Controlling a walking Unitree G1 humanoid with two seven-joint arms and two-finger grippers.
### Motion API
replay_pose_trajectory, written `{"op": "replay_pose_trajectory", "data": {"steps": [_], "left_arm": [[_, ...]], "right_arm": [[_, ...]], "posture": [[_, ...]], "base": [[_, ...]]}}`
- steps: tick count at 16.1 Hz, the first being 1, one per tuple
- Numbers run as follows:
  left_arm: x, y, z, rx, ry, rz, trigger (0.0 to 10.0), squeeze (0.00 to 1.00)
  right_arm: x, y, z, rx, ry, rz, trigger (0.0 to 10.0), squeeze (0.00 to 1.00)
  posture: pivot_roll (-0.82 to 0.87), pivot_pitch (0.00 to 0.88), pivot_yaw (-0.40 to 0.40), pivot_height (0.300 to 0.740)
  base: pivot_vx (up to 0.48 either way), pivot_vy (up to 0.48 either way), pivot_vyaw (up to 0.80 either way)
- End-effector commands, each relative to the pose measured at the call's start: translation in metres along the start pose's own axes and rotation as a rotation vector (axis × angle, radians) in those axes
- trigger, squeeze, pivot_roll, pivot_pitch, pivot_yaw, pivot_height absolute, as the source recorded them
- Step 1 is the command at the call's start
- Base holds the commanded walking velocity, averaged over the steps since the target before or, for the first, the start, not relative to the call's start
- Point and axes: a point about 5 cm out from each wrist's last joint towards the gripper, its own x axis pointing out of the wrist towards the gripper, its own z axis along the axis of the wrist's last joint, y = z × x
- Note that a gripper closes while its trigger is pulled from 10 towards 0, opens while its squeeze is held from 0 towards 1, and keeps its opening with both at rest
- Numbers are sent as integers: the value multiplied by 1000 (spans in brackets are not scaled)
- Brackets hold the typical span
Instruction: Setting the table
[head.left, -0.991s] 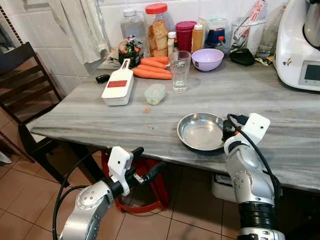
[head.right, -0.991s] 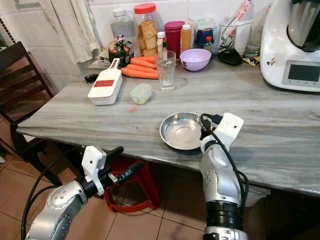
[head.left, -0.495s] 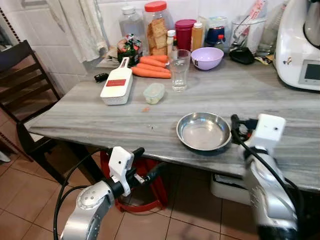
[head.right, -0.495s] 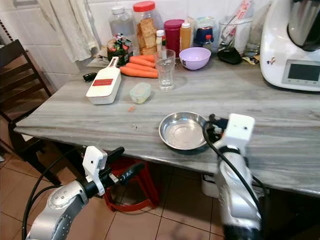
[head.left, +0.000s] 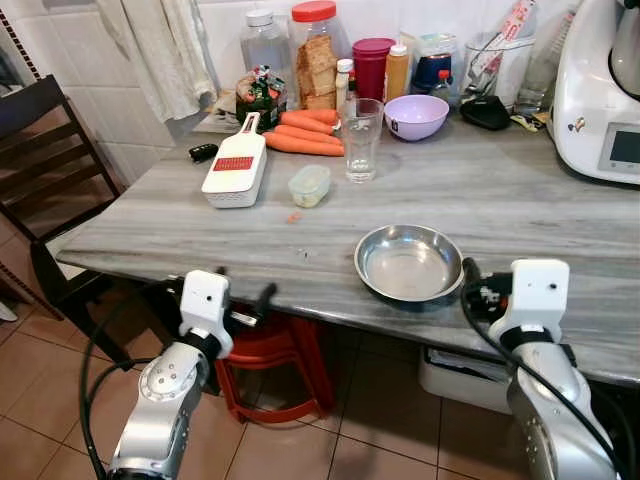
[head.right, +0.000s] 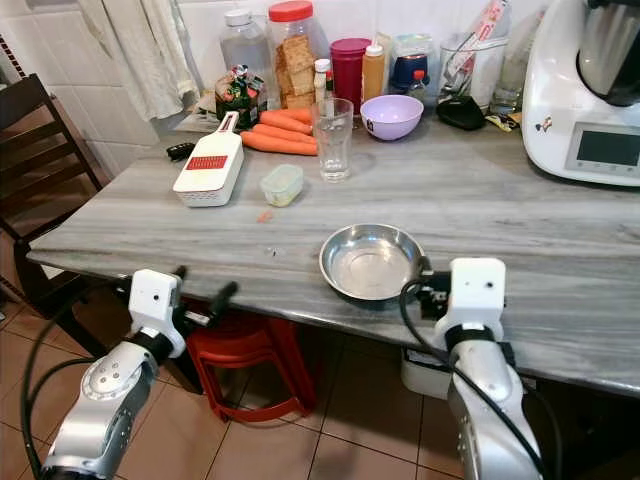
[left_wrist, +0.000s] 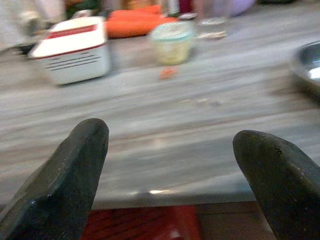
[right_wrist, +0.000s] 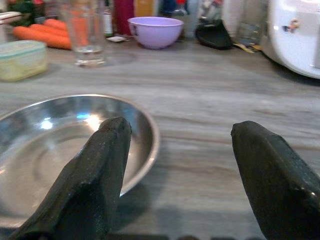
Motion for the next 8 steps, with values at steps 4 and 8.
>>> {"op": "replay_pose_trajectory", "data": {"steps": [4, 8], "left_arm": [[2, 7, -3, 13, 4, 94, 10000, 0], [5, 1, -5, 0, 12, 126, 10000, 0]], "right_arm": [[-5, 2, 9, 99, -20, -13, 10000, 1000], [-3, 13, 17, -11, -82, 73, 10000, 0]], "posture": [[-141, 19, 103, 740], [-134, 22, 105, 740]], "base": [[0, 0, 0], [0, 0, 200]]}}
